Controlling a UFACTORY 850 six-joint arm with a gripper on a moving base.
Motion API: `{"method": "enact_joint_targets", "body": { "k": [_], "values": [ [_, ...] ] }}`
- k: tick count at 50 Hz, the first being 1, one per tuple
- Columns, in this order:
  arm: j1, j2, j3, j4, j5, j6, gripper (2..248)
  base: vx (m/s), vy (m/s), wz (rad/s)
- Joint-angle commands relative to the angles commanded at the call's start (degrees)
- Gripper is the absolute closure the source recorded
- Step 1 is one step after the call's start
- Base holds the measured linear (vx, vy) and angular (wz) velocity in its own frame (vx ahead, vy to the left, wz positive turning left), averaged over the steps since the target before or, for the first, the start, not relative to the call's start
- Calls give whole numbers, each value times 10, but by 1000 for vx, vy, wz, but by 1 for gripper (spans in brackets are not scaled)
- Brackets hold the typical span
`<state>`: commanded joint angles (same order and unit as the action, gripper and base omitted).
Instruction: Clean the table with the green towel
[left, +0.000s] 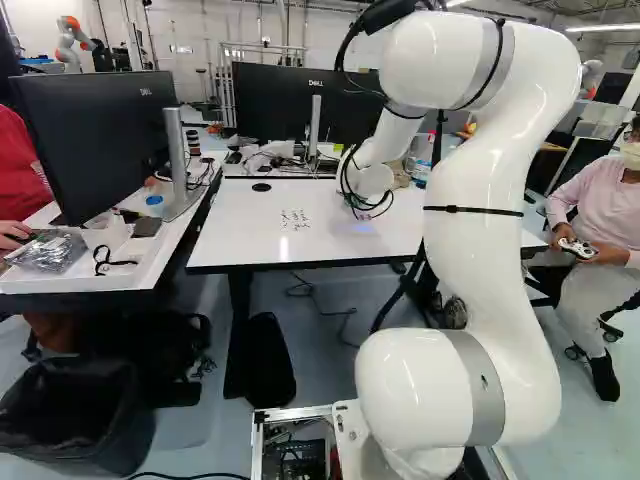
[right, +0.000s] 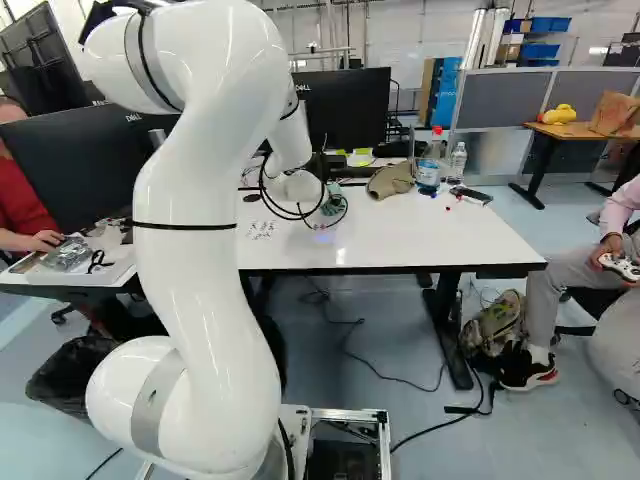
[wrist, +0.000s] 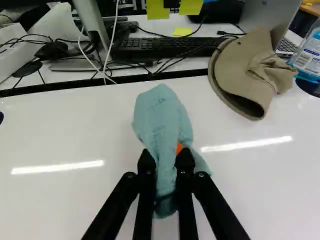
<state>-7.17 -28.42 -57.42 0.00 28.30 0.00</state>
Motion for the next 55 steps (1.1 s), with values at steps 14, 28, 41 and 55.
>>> {"method": "enact_joint_targets", "body": {
  "k": [14, 28, 41, 55],
  "values": [
    [-3, 29, 17, 0, 0, 0, 202, 0, 0, 0],
    [-15, 70, 58, 0, 0, 0, 202, 0, 0, 0],
    [-29, 98, 92, 0, 0, 0, 202, 0, 0, 0],
    [-45, 128, 128, 0, 0, 0, 202, 0, 0, 0]
  ]
}}
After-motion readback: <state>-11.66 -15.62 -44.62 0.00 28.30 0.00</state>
